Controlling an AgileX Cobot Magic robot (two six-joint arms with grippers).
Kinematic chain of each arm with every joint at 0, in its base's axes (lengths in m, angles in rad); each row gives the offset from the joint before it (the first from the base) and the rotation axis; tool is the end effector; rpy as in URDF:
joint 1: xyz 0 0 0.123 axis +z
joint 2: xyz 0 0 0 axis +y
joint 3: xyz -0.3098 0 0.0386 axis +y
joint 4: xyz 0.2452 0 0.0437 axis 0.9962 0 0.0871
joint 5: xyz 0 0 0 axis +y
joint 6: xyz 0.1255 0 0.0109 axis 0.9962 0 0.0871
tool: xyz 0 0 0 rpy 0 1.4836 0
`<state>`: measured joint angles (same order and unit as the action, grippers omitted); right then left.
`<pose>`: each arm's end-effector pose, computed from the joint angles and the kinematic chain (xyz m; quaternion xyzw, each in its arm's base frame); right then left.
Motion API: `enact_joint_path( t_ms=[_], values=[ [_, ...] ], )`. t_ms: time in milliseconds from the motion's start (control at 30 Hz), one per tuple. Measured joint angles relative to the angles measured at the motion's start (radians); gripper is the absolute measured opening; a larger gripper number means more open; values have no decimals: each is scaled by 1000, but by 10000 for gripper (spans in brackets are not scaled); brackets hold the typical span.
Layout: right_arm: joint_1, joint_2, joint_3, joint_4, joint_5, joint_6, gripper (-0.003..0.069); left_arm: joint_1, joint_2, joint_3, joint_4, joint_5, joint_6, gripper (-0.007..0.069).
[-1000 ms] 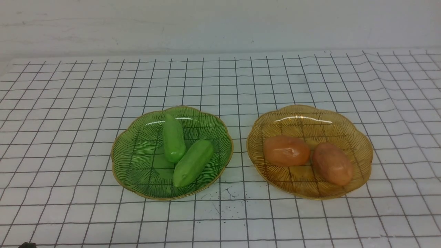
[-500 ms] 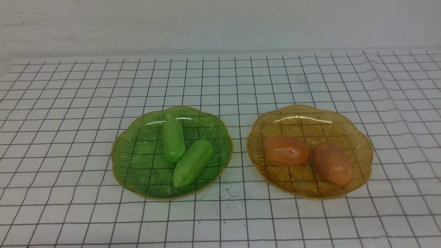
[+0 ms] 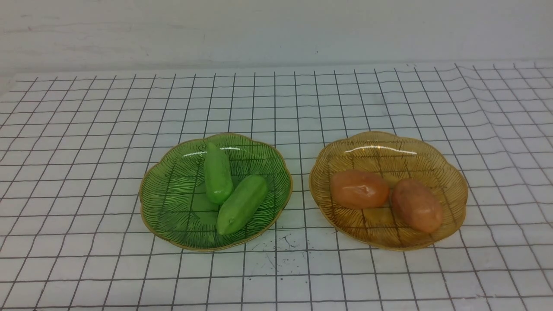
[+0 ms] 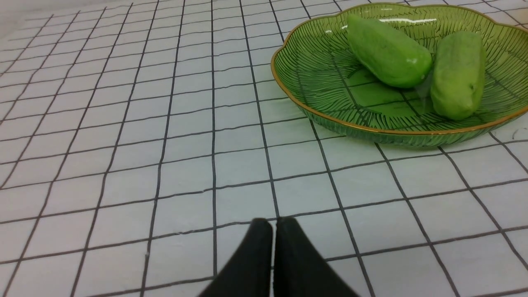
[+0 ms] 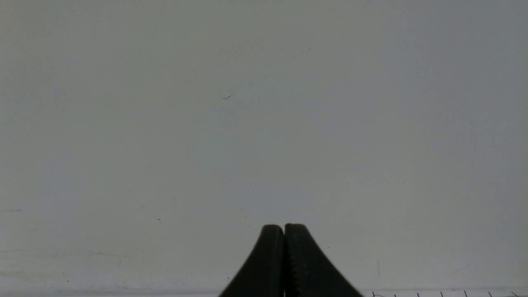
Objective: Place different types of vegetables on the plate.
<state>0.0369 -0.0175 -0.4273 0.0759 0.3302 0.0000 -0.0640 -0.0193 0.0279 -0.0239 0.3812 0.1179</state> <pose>0.0154 0.0037 0.3264 0.0015 0.6320 0.0499 0.7734 0.0551 -0.0047 0.1596 0.0669 0.8028 0.0058 0.5925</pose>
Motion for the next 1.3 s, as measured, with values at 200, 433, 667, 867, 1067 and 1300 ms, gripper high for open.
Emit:
enact_joint_path(
  t_ms=[200,433,667,867,1067,1300],
  values=[
    [0,0,1,-27,14,0,-14,0,0,0,0,0,0,-8],
    [0,0,151,-190,55,-28,-14,0,0,0,0,0,0,-8],
    [0,1,444,-214,58,-29,-14,0,0,0,0,1,0,-8],
    [0,2,449,-198,49,-24,-14,0,0,0,0,1,0,-8],
    [0,2,449,-171,48,14,-14,0,0,0,0,1,0,-8],
    [0,2,449,-168,48,17,-14,0,0,0,0,1,0,-8]
  ],
)
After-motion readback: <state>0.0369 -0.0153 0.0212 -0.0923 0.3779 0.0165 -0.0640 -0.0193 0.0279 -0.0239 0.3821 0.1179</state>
